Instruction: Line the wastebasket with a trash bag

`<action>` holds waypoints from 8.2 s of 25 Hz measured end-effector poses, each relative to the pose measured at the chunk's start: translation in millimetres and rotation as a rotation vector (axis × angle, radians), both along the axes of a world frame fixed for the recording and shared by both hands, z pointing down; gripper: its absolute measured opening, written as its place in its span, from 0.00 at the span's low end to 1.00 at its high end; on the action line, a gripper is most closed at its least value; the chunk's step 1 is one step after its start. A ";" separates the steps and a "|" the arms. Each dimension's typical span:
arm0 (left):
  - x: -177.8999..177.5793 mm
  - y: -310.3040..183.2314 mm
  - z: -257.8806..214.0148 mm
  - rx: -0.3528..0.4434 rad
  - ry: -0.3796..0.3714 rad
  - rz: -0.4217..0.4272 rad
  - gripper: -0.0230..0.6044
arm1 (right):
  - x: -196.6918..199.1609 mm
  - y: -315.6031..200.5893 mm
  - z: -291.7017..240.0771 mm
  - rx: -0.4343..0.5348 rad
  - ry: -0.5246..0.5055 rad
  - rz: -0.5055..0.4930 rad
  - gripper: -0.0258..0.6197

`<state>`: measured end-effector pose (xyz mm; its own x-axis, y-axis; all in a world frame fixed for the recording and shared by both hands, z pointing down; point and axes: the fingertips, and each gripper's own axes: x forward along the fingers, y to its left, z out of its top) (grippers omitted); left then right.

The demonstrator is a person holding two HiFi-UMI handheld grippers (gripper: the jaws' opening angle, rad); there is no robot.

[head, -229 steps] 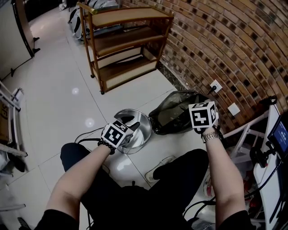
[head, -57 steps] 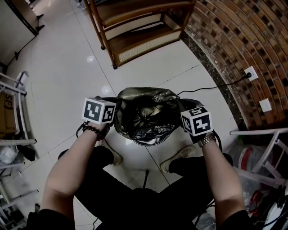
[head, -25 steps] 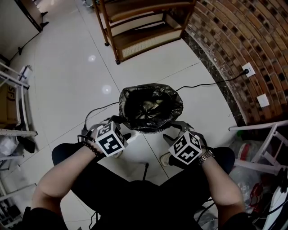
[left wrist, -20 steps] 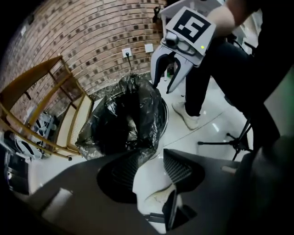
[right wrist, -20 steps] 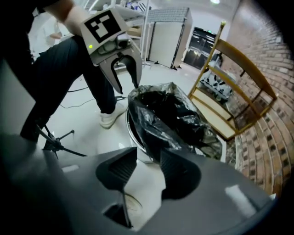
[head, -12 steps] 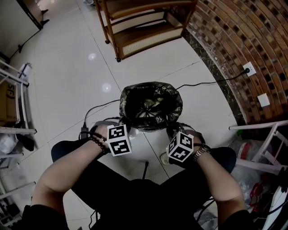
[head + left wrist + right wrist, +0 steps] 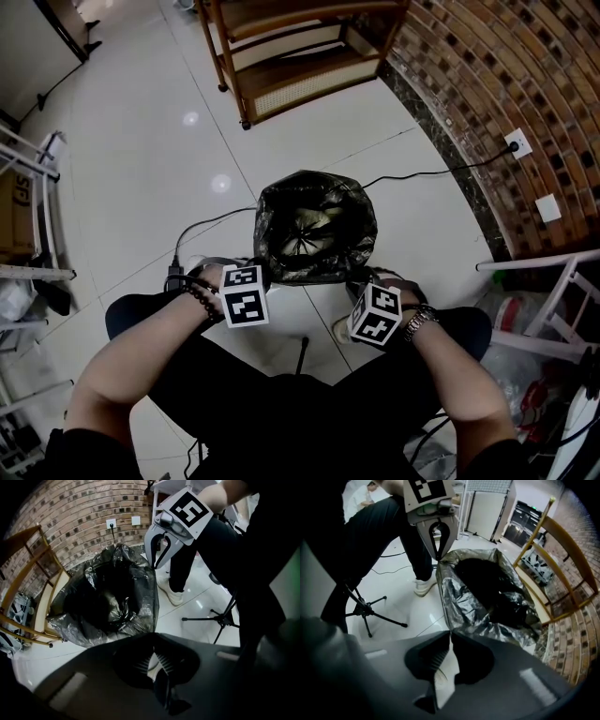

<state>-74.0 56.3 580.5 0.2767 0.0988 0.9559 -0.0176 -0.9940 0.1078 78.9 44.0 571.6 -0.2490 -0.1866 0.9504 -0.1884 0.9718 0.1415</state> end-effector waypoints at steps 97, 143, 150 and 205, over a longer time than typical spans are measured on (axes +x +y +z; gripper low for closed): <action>-20.3 -217.5 -37.5 -0.108 0.316 -0.888 0.59 | -1.5 -212.9 -11.9 0.096 -0.229 0.442 0.36; -26.9 -206.7 -46.5 -0.130 0.245 -0.852 0.70 | 62.9 -218.9 -38.6 -0.015 -0.490 0.750 0.50; -14.7 -203.5 -40.8 -0.120 0.240 -0.834 0.70 | 51.0 -221.9 -24.8 -0.093 -0.502 0.748 0.50; 1.0 -216.7 -73.0 -0.034 0.326 -0.775 0.70 | -63.0 -203.2 4.6 0.015 -0.216 0.589 0.11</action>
